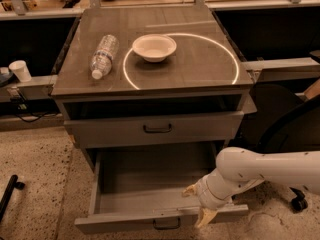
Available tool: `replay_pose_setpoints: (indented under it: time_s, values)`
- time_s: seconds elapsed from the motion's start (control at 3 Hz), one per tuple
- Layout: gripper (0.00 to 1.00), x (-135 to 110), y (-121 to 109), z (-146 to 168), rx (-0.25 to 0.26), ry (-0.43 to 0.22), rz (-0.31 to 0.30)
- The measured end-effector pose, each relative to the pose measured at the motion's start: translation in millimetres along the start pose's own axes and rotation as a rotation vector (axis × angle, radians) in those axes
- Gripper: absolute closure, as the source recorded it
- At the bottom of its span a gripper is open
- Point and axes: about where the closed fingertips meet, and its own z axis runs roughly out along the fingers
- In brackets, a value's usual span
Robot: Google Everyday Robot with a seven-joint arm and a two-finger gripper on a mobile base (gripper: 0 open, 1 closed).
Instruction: Open middle drawer
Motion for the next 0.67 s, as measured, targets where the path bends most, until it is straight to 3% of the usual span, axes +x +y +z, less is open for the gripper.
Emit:
replay_pose_setpoints:
  time_s: [0.67]
  values:
    - [0.01, 0.3, -9.8, -15.2, 0.021, 0.009, 0.017]
